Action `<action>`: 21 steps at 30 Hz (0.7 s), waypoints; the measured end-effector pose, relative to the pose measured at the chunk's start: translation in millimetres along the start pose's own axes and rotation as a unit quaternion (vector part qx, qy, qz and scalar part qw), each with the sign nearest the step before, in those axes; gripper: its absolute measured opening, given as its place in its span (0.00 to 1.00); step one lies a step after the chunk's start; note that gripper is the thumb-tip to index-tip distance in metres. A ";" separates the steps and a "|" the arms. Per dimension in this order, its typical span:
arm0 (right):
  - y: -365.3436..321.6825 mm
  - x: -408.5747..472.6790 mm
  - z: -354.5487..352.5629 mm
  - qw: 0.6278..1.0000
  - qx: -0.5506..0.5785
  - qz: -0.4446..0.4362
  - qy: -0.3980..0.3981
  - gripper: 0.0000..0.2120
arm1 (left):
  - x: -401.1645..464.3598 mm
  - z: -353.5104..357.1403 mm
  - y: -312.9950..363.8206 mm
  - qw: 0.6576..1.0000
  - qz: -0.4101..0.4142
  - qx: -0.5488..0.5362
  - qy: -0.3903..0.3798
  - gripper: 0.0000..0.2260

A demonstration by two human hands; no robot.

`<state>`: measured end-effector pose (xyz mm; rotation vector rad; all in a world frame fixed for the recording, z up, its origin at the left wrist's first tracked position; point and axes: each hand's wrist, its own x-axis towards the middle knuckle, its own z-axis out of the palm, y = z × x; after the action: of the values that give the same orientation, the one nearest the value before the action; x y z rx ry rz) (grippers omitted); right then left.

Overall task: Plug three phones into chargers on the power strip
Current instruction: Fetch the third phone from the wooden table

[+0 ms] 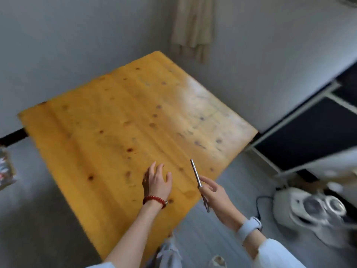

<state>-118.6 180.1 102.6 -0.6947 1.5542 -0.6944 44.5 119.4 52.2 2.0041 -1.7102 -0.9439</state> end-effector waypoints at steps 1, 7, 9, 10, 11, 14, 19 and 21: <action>8.9 -15.7 -22.6 0.998 0.053 0.008 0.018 0.17 | -8.9 13.9 23.7 0.999 0.037 -0.003 -0.015 0.16; 72.9 -133.4 -155.8 0.914 0.399 -0.048 0.059 0.26 | -93.1 114.4 162.8 0.956 0.274 -0.009 -0.100 0.14; 98.3 -175.0 -195.6 0.870 0.479 -0.092 0.066 0.28 | -130.2 150.4 203.1 0.938 0.325 -0.014 -0.124 0.13; 115.0 -198.0 -217.2 0.849 0.510 -0.114 0.077 0.29 | -155.6 171.8 223.8 0.927 0.348 -0.013 -0.139 0.13; 132.6 -220.4 -237.8 0.834 0.527 -0.134 0.096 0.27 | -182.9 194.1 242.7 0.914 0.373 -0.014 -0.160 0.13; 184.7 -278.8 -292.3 0.818 0.510 -0.154 0.217 0.15 | -267.0 258.1 285.6 0.872 0.434 -0.012 -0.228 0.14; 303.0 -366.8 -365.7 0.820 0.239 -0.028 0.519 0.10 | -409.3 356.9 333.0 0.793 0.505 0.022 -0.341 0.14; 358.3 -406.7 -384.5 0.799 0.130 0.057 0.585 0.18 | -465.4 393.5 347.5 0.757 0.531 0.044 -0.379 0.14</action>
<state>-481.5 736.6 117.9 0.1514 2.5020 -1.3463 -501.9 555.1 114.0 0.2912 -2.7754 -1.2270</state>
